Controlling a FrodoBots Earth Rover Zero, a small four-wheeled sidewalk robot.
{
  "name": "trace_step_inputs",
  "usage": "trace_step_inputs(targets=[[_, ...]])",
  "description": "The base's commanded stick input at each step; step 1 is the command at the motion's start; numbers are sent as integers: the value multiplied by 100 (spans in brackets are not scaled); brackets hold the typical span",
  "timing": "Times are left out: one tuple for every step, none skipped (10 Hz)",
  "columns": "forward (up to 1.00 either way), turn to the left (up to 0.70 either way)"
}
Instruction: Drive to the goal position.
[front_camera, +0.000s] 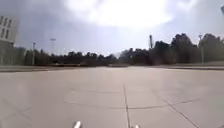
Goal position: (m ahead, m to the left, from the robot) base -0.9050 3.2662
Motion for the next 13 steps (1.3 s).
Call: trace_step_inputs(targets=[[70,-1],[70,-1],[70,-1],[70,-1],[70,-1],[70,-1],[70,-1],[70,-1],[70,-1],[70,-1],[70,-1],[70,-1],[70,-1]])
